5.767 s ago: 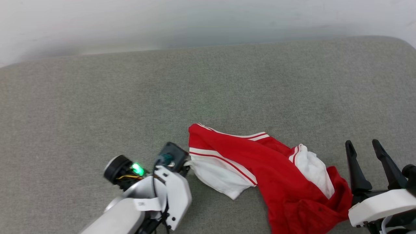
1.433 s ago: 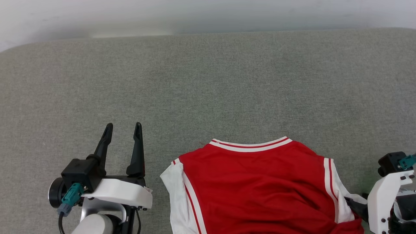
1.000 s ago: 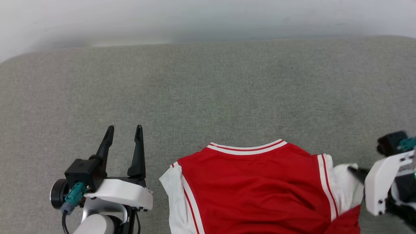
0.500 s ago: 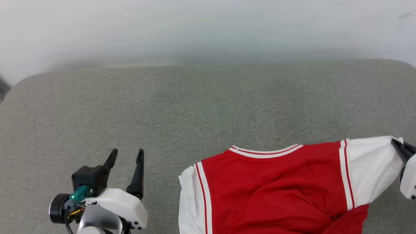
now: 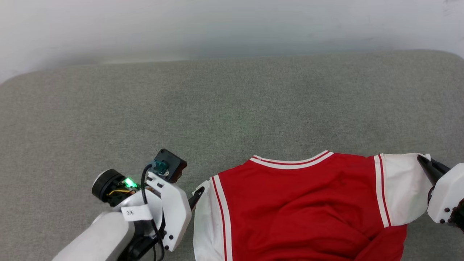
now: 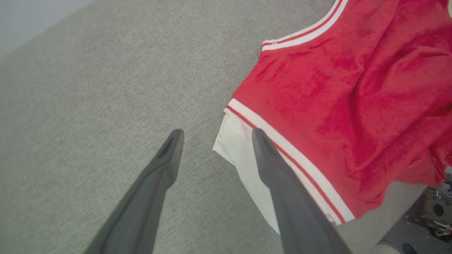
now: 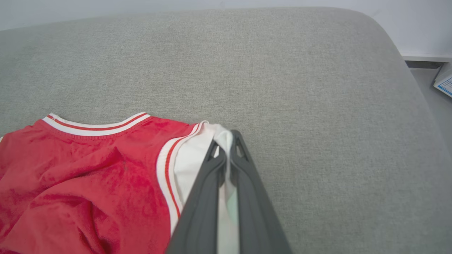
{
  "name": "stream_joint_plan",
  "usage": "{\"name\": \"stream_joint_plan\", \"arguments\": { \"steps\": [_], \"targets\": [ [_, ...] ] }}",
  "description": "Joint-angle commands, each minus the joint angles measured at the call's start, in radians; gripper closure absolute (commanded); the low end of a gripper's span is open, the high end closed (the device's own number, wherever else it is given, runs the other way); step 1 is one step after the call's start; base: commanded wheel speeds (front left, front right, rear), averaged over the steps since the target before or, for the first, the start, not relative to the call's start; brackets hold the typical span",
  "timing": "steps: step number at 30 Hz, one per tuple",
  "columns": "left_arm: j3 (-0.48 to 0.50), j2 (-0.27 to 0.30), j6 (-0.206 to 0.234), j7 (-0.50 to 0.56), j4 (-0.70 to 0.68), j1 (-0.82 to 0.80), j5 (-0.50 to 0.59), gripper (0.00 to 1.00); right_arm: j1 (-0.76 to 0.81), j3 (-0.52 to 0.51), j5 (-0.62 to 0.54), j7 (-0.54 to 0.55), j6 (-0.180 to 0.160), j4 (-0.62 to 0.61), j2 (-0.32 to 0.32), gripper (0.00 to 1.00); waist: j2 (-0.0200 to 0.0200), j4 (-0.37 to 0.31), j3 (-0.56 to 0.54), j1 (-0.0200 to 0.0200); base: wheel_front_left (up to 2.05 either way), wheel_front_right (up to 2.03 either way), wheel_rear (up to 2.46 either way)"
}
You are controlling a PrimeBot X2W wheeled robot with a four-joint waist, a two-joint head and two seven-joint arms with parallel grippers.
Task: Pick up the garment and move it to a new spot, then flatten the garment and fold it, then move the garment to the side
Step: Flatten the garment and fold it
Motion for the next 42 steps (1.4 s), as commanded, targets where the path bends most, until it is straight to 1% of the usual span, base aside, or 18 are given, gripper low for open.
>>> {"name": "stream_joint_plan", "arguments": {
  "steps": [1,8,13,16,17,18,19,21,23,27,30,33,34,38,39,41,42],
  "targets": [
    [-0.007,-0.005,-0.012,0.017,0.013,-0.025,-0.001,0.0,-0.017,0.003,0.001,-0.001,0.0,-0.005,0.005,1.0,0.0,-0.014,0.03,0.0,0.0,0.0,0.0],
    [-0.076,-0.021,-0.107,0.141,0.132,-0.13,-0.008,0.0,-0.054,0.019,0.006,-0.008,0.0,-0.008,0.015,1.0,0.0,-0.042,0.11,0.0,0.0,0.0,0.0],
    [-0.131,-0.015,-0.152,0.231,0.19,-0.169,-0.005,0.0,-0.073,0.029,0.012,-0.016,0.0,0.01,0.019,1.0,0.0,-0.054,0.13,0.0,0.0,0.0,0.0],
    [-0.183,-0.001,-0.172,0.316,0.222,-0.169,-0.013,0.0,-0.08,0.033,0.016,-0.02,0.0,0.019,0.017,1.0,0.0,-0.057,0.135,0.0,0.0,0.0,0.0],
    [-0.198,-0.001,-0.179,0.34,0.231,-0.165,-0.026,0.53,-0.082,0.035,0.017,-0.023,0.0,0.021,0.017,1.0,0.0,-0.058,0.137,0.0,0.0,0.0,0.0],
    [-0.211,-0.001,-0.183,0.362,0.238,-0.165,-0.034,0.74,-0.086,0.037,0.017,-0.025,0.0,0.024,0.017,1.0,0.0,-0.059,0.138,0.0,0.0,0.0,0.0],
    [-0.225,0.002,-0.188,0.38,0.244,-0.169,-0.033,1.0,-0.09,0.04,0.019,-0.025,0.0,0.025,0.018,1.0,0.0,-0.061,0.139,0.0,0.0,0.0,0.0],
    [-0.234,-0.005,-0.19,0.393,0.256,-0.169,-0.054,1.0,-0.095,0.049,0.021,-0.028,0.0,0.029,0.02,1.0,0.0,-0.064,0.139,0.0,0.0,0.0,0.0],
    [-0.229,-0.008,-0.191,0.38,0.271,-0.177,-0.061,1.0,-0.096,0.058,0.024,-0.033,0.0,0.034,0.022,1.0,0.0,-0.067,0.134,0.0,0.0,0.0,0.0],
    [-0.188,-0.028,-0.162,0.314,0.297,-0.184,-0.069,1.0,-0.093,0.072,0.022,-0.048,0.0,0.044,0.018,1.0,0.0,-0.069,0.11,0.0,0.0,0.0,0.0],
    [-0.141,-0.027,-0.12,0.229,0.305,-0.202,-0.05,1.0,-0.099,0.082,0.009,-0.07,0.0,0.049,0.012,1.0,0.0,-0.069,0.086,0.0,0.0,0.0,0.0],
    [-0.084,-0.038,-0.067,0.121,0.303,-0.215,-0.04,1.0,-0.11,0.091,-0.014,-0.091,0.0,0.059,0.008,1.0,0.0,-0.063,0.061,0.0,0.0,0.0,0.0],
    [-0.048,-0.042,-0.031,0.062,0.31,-0.23,-0.032,1.0,-0.117,0.089,-0.031,-0.102,0.0,0.073,0.002,1.0,0.0,-0.056,0.044,0.0,0.0,0.0,0.0],
    [0.004,-0.066,0.012,-0.025,0.33,-0.262,-0.029,1.0,-0.163,0.096,-0.051,-0.118,0.0,0.104,-0.004,1.0,0.0,-0.047,0.011,0.0,0.0,0.0,0.0],
    [0.019,-0.079,0.021,-0.045,0.338,-0.273,-0.038,1.0,-0.176,0.1,-0.054,-0.12,0.0,0.116,-0.005,1.0,0.0,-0.045,0.003,0.0,0.0,0.0,0.0],
    [0.036,-0.092,0.043,-0.083,0.37,-0.312,-0.017,1.0,-0.214,0.107,-0.065,-0.127,0.0,0.141,-0.014,1.0,0.0,-0.038,-0.012,0.0,0.0,0.0,0.0],
    [0.048,-0.117,0.049,-0.102,0.388,-0.322,-0.031,1.0,-0.23,0.112,-0.064,-0.127,0.0,0.156,-0.015,1.0,0.0,-0.033,-0.021,0.0,0.0,0.0,0.0]
  ]
}}
